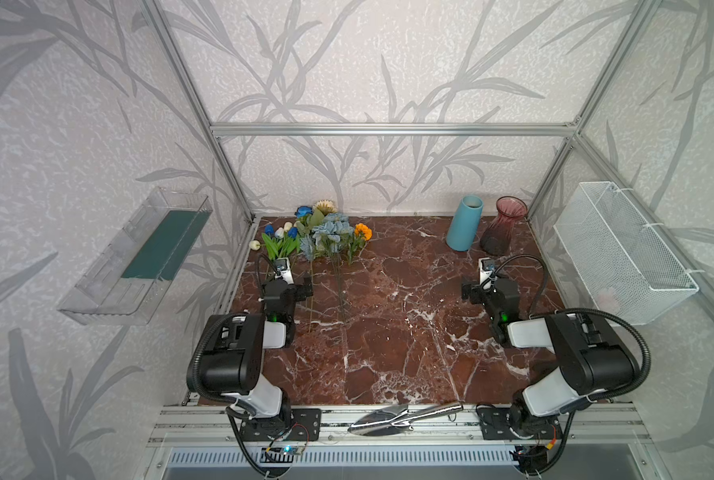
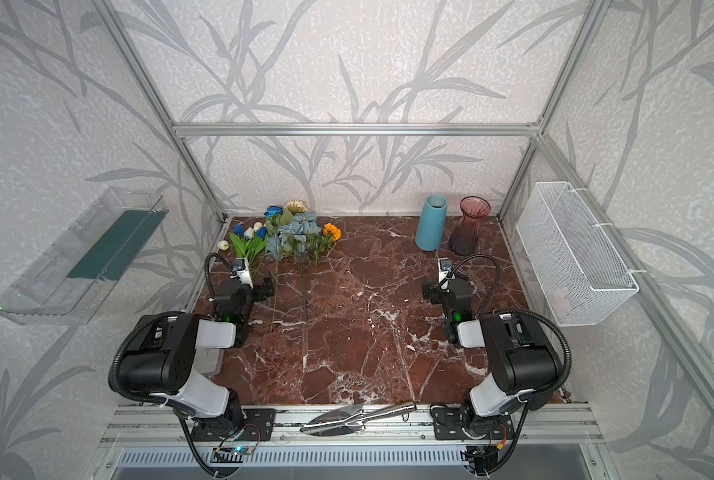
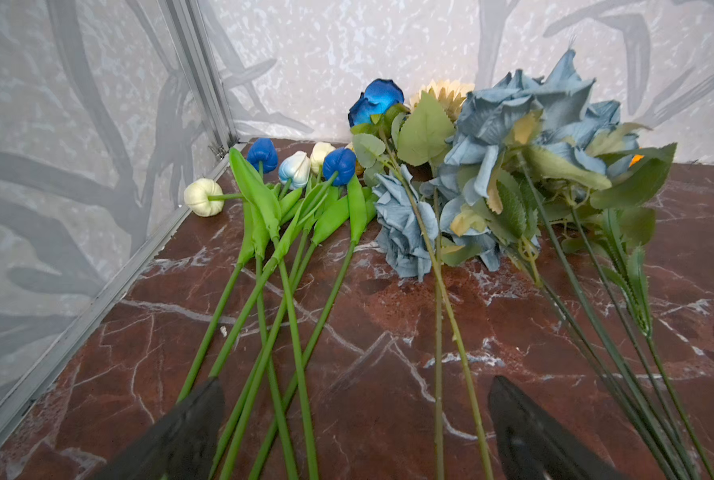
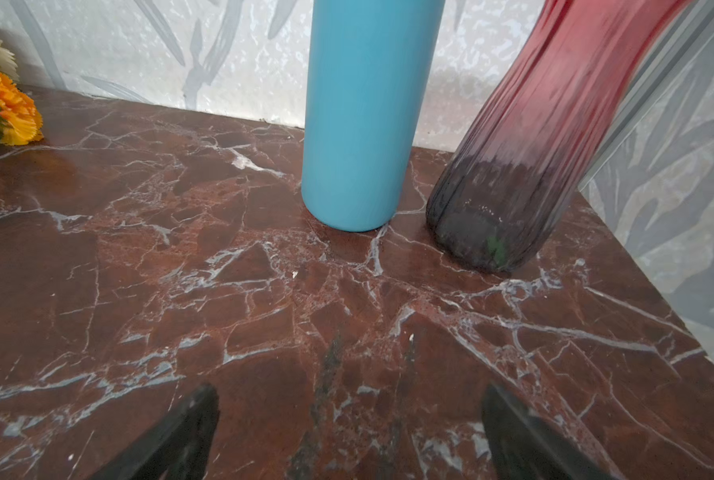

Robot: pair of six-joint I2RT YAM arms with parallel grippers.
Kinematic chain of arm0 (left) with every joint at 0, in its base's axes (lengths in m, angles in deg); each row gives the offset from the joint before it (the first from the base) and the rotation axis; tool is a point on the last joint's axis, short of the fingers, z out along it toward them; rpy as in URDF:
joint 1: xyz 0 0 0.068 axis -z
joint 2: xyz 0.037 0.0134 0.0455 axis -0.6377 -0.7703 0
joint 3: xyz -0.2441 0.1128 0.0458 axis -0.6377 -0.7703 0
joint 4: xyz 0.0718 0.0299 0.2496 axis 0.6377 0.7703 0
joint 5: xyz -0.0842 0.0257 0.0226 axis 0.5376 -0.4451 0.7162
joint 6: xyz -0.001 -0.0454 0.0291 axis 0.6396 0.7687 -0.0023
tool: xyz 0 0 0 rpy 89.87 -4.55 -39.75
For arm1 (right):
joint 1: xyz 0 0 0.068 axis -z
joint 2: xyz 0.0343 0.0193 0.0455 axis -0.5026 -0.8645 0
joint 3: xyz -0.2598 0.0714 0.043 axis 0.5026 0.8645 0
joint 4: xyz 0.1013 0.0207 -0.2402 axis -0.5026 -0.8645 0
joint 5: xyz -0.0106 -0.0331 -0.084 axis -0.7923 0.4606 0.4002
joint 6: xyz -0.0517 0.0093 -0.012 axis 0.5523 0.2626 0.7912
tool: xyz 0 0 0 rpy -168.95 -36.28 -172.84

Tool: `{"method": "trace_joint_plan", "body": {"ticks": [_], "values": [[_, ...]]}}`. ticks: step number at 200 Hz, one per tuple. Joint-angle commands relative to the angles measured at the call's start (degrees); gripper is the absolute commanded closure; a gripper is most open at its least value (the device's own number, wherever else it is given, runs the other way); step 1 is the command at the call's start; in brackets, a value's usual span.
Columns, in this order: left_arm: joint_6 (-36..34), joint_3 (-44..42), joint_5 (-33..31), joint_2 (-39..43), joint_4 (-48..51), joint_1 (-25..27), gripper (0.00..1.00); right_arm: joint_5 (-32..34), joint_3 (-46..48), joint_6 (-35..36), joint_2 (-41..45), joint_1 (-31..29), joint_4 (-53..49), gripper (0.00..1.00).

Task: Arrange the flowers into the vase
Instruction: 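Move the right gripper toward the light-blue vase while the left gripper approaches the flowers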

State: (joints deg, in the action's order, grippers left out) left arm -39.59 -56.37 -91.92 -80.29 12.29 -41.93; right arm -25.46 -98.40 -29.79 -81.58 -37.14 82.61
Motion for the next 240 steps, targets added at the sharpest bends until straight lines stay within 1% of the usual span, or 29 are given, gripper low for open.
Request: {"method": "trace_joint_plan", "body": {"ticks": [1, 5, 15, 27, 36, 45, 220, 223, 227, 229, 240], "values": [[0.4, -0.1, -1.0, 0.8, 1.4, 0.0, 0.01, -0.6, 0.3, -0.3, -0.1, 0.3, 1.6, 0.01], [0.3, -0.1, -1.0, 0.7, 1.1, 0.0, 0.01, -0.6, 0.4, -0.2, -0.3, 0.3, 2.3, 0.01], [0.3, 0.0, -1.0, 0.7, 1.3, 0.0, 0.01, -0.6, 0.0, -0.3, 0.4, 0.3, 0.0, 0.01], [0.4, 0.0, -0.9, 0.7, 1.1, 0.0, 0.01, -0.6, 0.4, -0.2, -0.3, 0.3, 1.9, 0.01], [0.4, -0.1, -0.9, 0.6, 1.3, 0.0, 0.01, -0.6, 0.2, -0.4, 0.2, 0.3, 0.4, 0.01], [0.4, -0.1, -0.9, 0.7, 1.2, 0.0, 0.01, -0.6, 0.4, -0.2, -0.2, 0.3, 1.7, 0.01], [0.5, -0.2, -0.8, 0.7, 1.1, -0.1, 0.01, -0.1, 0.4, -0.2, 0.0, 0.1, 1.4, 0.00], [0.4, -0.3, -0.8, 0.7, 0.9, -0.1, 0.01, -2.1, 0.6, 1.0, 0.0, 0.1, 2.0, 0.00], [0.3, -0.2, -0.6, 1.0, 0.9, -0.1, 0.01, -7.2, 1.1, 3.4, 0.3, -0.1, 2.6, 0.00], [0.3, -0.2, -0.4, 1.3, 1.4, -0.1, 0.01, -8.4, 1.5, 4.1, 0.6, -0.3, 3.0, 0.00], [0.1, 0.3, -0.2, 3.7, 4.3, 0.1, 0.01, -9.0, 4.3, 4.7, 0.8, -0.9, 7.2, 0.01]]}}
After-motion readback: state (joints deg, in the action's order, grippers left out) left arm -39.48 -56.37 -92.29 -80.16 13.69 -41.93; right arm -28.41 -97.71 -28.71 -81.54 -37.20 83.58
